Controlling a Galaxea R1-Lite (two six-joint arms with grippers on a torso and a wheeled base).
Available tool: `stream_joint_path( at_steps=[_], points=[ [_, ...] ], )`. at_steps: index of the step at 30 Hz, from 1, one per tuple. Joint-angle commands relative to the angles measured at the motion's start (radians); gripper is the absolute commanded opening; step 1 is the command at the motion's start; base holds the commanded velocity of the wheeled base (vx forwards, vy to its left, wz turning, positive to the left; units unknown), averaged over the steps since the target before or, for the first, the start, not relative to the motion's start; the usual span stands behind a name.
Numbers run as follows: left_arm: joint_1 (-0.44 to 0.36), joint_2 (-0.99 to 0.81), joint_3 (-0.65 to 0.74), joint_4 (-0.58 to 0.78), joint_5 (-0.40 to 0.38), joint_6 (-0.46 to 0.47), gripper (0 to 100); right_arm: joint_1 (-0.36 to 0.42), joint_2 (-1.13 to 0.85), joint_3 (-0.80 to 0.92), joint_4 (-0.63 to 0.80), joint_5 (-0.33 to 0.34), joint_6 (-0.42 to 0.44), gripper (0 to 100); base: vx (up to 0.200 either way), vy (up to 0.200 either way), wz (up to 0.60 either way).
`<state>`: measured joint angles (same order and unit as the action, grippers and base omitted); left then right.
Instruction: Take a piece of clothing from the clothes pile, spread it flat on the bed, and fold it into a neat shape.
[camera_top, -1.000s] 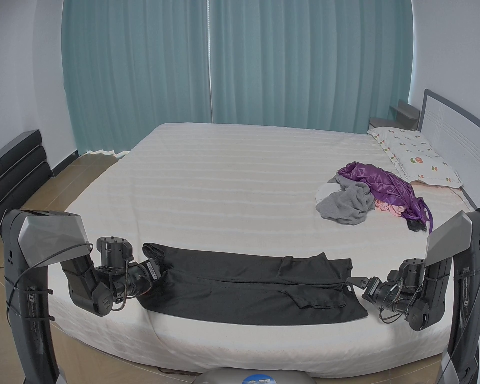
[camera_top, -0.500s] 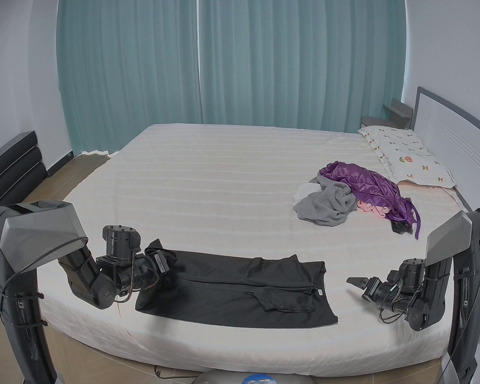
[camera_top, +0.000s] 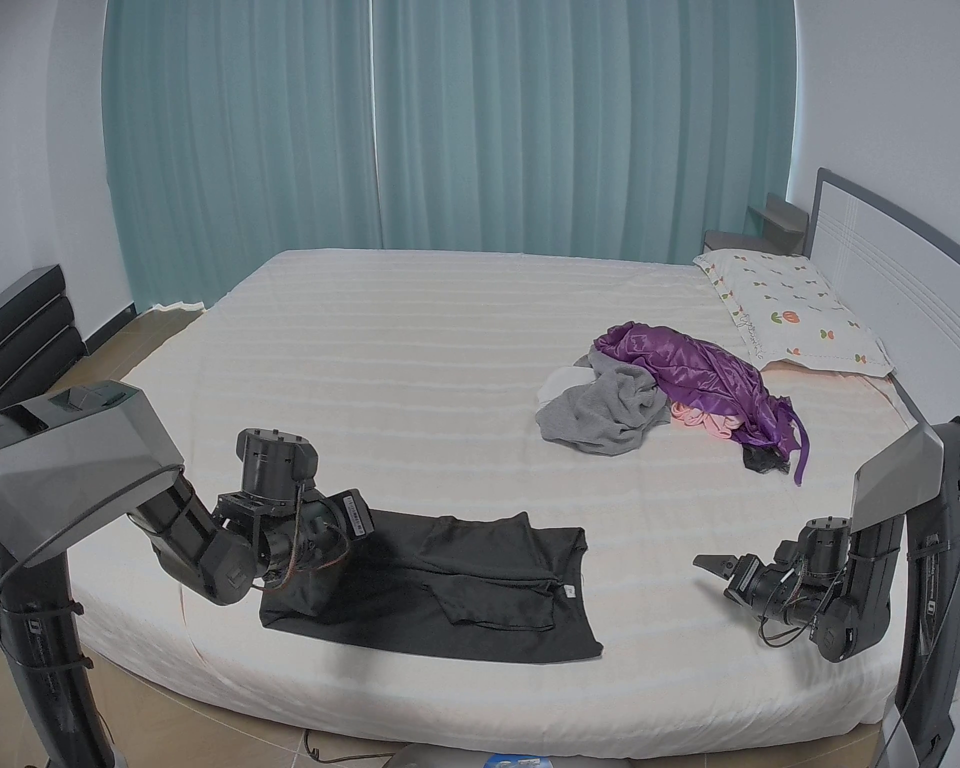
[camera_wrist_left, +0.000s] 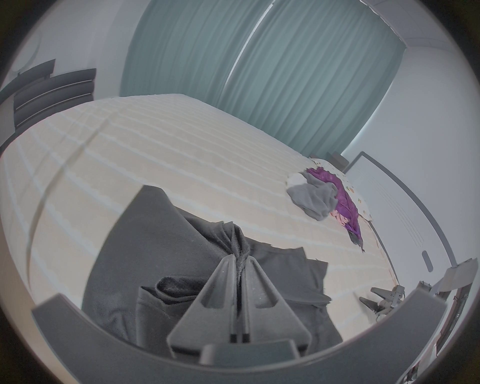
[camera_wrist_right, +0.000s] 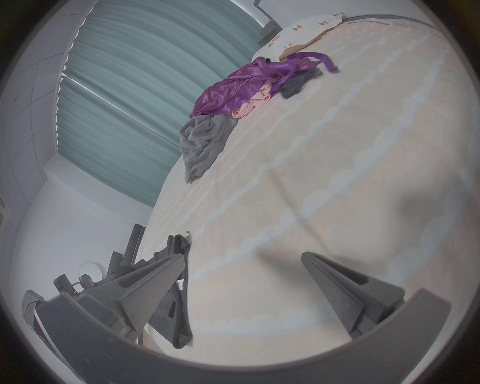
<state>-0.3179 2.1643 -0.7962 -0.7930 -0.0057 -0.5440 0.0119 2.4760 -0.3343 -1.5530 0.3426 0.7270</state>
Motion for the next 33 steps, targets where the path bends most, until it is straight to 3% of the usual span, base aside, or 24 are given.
stream_joint_path(
  at_steps=[1, 7, 13, 23, 24, 33],
  points=[
    [-0.046, -0.003, -0.046, 0.034, 0.004, -0.002, 0, 0.0, 0.001, 0.0, -0.013, 0.0, 0.0, 100, 0.0, -0.2, 0.0],
    [-0.107, -0.003, -0.127, 0.109, 0.006, -0.066, 0, 0.0, 0.001, 0.0, -0.013, 0.001, 0.0, 100, 0.0, -0.2, 0.0],
    [-0.145, 0.042, -0.193, 0.173, 0.01, -0.07, 0, 0.0, 0.003, 0.001, -0.013, 0.001, -0.005, 100, 0.0, -0.2, 0.0],
    [-0.191, 0.161, -0.236, 0.175, 0.055, -0.07, 0, 0.0, 0.003, 0.001, -0.013, 0.0, -0.005, 100, 0.0, 0.0, 0.0],
    [-0.196, 0.172, -0.238, 0.175, 0.056, -0.071, 100, 0.0, 0.003, 0.001, -0.013, 0.0, -0.005, 100, 0.0, 0.0, 0.0],
    [-0.188, 0.155, -0.215, 0.167, 0.104, -0.099, 100, 0.0, 0.004, 0.004, -0.013, 0.001, -0.017, 100, 0.0, 0.0, 0.0]
  ],
)
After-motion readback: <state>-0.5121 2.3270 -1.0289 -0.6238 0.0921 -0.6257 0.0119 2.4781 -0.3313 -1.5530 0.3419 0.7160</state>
